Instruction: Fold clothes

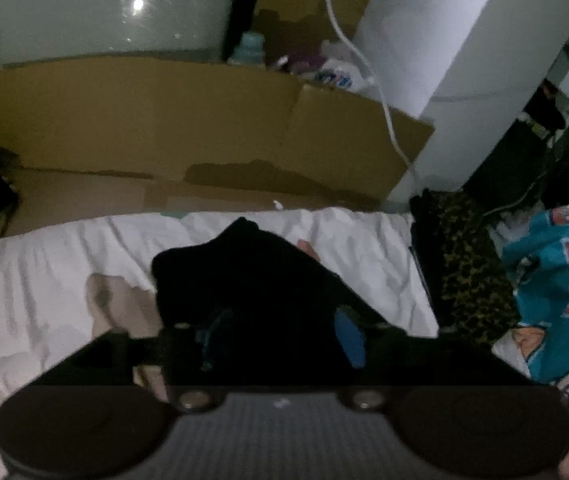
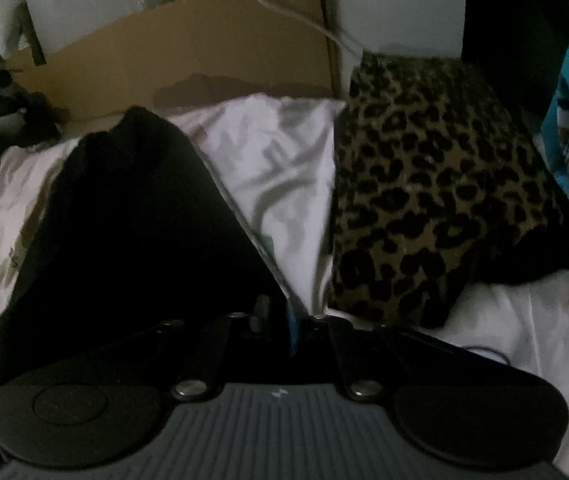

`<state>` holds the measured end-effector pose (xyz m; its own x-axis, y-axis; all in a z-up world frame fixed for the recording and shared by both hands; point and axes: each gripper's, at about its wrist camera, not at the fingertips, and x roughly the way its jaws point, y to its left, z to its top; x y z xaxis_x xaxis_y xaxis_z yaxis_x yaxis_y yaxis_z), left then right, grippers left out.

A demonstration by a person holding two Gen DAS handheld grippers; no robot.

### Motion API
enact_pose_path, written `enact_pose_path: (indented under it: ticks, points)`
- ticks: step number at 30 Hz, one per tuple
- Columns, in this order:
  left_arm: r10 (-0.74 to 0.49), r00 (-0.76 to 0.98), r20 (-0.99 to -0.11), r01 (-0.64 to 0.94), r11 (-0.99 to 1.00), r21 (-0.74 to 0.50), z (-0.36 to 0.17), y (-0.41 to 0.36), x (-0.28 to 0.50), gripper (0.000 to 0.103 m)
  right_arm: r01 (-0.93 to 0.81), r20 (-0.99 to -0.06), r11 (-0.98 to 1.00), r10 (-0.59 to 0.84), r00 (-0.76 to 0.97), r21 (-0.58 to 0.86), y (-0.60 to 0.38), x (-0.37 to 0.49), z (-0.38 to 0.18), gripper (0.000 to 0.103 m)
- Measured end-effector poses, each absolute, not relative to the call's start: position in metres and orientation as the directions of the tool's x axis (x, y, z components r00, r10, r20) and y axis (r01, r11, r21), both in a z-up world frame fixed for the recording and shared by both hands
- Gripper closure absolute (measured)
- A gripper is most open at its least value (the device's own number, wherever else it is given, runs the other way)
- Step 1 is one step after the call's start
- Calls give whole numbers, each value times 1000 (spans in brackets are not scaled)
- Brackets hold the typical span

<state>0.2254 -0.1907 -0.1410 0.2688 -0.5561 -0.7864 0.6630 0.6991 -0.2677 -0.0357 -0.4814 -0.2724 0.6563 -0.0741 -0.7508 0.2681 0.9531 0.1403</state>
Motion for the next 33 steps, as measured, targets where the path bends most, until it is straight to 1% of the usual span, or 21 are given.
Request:
enact_pose_path:
  ticks: [2,4,5,6,7,10,12,15,19,21,23,27,31,33]
  points:
    - [-563,272,-780,645,708,-286,-136,-172,222,36,254,-740,956,-64,670,147,-479,-36,-265,57]
    - [-569,274,-775,617,722,-312,-133,-154,220,35,239,-736,956,-37,676,172,-477,-37,-258,56]
    - [-571,279,-772,607,728,-320,-133,-147,220,31,237,-735,952,-20,678,193,-477,-38,-256,55]
    - [-565,294,-771,602,736,-310,-133,-141,219,25,236,-734,948,-3,679,215,-477,-38,-254,53]
    - [-558,310,-770,597,745,-300,-133,-135,217,22,235,-732,943,14,681,236,-477,-39,-252,51]
    - [-543,354,-762,602,755,-258,-139,-122,212,21,226,-731,937,44,681,267,-473,-39,-246,45]
    - [-534,350,-770,598,760,-255,-151,-119,212,20,221,-730,937,49,681,270,-469,-38,-243,41]
    - [-530,326,-782,573,769,-282,-173,-115,212,20,216,-731,937,57,680,274,-463,-35,-244,40]
    - [-523,271,-808,557,770,-311,-212,-120,214,20,224,-754,942,43,655,248,-457,-27,-253,40]
    - [-508,245,-826,553,773,-311,-229,-123,212,24,231,-765,941,45,643,249,-456,-25,-259,40]
    - [-515,206,-832,551,764,-336,-242,-122,206,26,239,-772,939,43,634,248,-456,-24,-265,40]
    - [-512,140,-847,540,757,-368,-266,-120,193,26,251,-792,935,48,608,249,-456,-23,-279,40]
    - [-505,73,-860,479,774,-414,-295,-119,187,26,262,-817,937,41,574,231,-454,-23,-292,40]
    - [-508,44,-860,473,769,-430,-305,-121,182,26,265,-826,937,39,563,225,-452,-24,-296,40]
